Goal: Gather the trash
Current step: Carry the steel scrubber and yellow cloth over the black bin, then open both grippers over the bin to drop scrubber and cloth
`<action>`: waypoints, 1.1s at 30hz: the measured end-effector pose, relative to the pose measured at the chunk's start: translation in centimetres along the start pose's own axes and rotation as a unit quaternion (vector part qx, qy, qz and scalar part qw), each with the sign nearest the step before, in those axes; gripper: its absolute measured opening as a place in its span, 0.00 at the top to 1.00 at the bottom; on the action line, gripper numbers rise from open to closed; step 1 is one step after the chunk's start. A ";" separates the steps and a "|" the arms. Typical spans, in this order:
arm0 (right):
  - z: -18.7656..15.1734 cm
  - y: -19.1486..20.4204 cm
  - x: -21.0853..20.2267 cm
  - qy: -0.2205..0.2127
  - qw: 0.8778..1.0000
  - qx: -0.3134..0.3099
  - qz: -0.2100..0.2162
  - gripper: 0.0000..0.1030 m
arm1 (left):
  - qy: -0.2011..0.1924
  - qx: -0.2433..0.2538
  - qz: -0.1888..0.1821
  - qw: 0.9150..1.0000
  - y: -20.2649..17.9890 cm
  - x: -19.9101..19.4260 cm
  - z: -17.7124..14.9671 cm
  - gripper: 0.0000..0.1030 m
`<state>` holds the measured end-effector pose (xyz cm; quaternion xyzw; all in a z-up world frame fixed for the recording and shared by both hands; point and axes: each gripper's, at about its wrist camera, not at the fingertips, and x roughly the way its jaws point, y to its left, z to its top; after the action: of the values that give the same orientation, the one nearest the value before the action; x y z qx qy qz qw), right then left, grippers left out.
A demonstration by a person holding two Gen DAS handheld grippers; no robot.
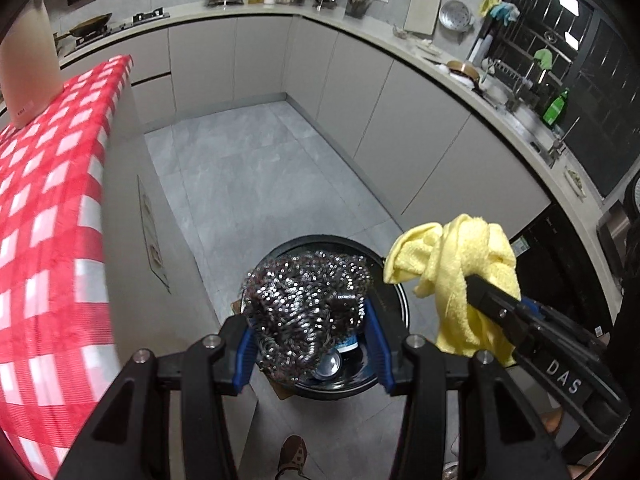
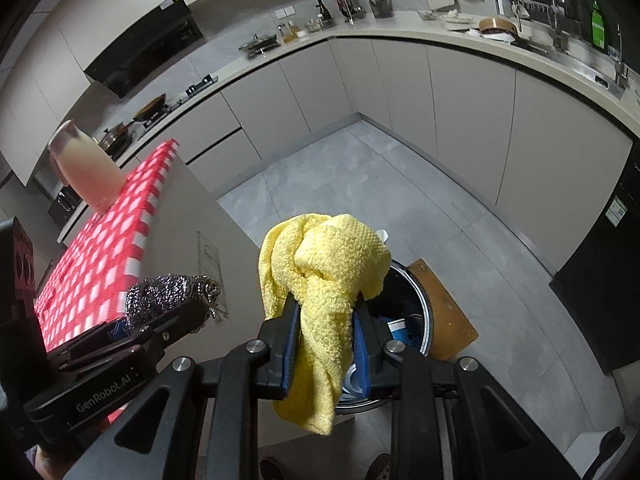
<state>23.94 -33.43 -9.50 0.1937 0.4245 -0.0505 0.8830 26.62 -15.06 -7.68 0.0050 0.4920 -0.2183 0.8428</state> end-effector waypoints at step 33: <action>2.9 -3.4 5.4 0.033 0.999 -0.033 0.001 0.48 | 0.013 -0.045 0.063 0.997 -0.9 3.1 1.0 0.38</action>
<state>28.59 -37.28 -12.99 0.1659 0.4550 -0.0293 0.8744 28.46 -17.25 -9.57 0.0012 0.5110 -0.1420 0.8477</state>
